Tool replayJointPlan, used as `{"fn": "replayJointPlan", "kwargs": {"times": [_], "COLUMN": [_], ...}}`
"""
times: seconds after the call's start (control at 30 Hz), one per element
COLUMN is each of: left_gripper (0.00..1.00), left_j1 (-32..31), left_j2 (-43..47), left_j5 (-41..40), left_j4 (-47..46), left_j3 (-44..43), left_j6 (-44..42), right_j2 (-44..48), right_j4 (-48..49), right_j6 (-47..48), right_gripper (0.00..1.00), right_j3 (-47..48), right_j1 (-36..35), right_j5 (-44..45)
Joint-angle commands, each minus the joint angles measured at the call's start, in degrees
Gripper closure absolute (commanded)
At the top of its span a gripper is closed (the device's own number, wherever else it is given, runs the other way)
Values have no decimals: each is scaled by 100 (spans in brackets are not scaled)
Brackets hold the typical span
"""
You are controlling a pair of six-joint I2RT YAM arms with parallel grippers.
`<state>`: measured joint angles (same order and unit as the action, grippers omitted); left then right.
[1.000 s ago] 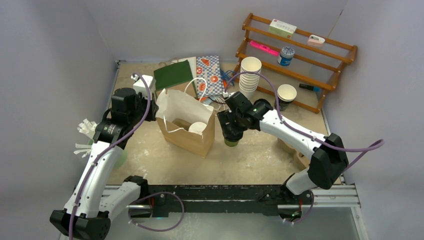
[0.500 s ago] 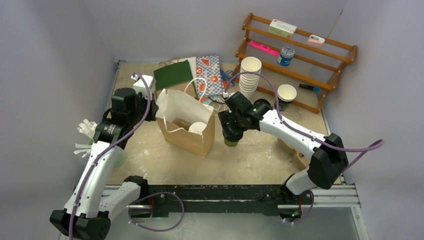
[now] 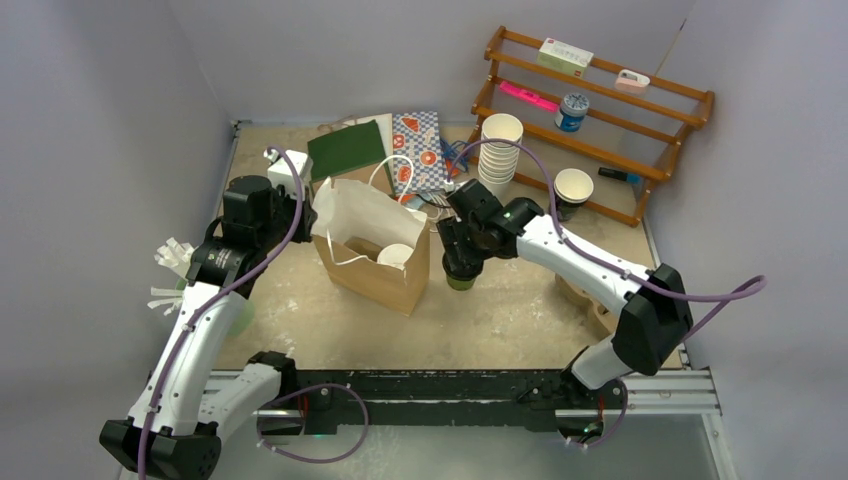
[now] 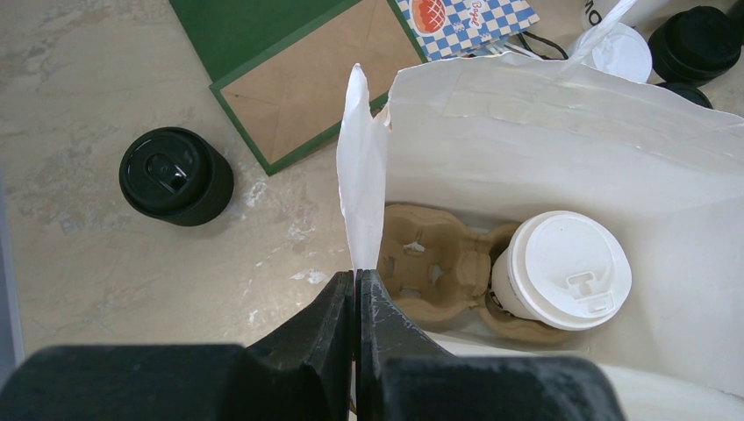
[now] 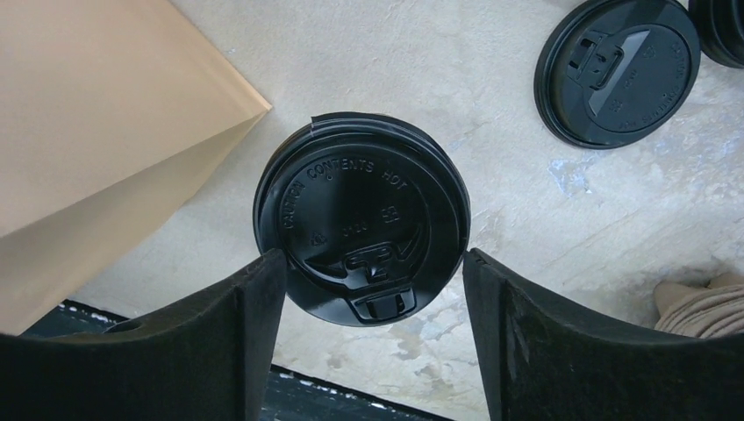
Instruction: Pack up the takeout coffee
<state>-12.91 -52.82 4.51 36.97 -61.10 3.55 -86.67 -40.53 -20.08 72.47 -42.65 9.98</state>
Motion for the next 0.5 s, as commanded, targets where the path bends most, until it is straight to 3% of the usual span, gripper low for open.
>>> {"fn": "replayJointPlan", "kwargs": {"times": [0.0, 0.23, 0.47], "left_gripper": [94, 94, 94], "left_j1": [-10, -10, -10], "left_j2": [19, 52, 70], "left_j5": [98, 82, 86], "left_j4": [28, 56, 64], "left_j3": [72, 72, 72], "left_j6": [-65, -74, -65], "right_j2": [-90, -142, -76], "right_j4": [-163, -108, -157], "right_j6": [48, 73, 60], "right_gripper": [24, 11, 12], "right_j3": [191, 192, 457], "right_j1": [-31, -36, -41], "right_j5": [89, -39, 119]}}
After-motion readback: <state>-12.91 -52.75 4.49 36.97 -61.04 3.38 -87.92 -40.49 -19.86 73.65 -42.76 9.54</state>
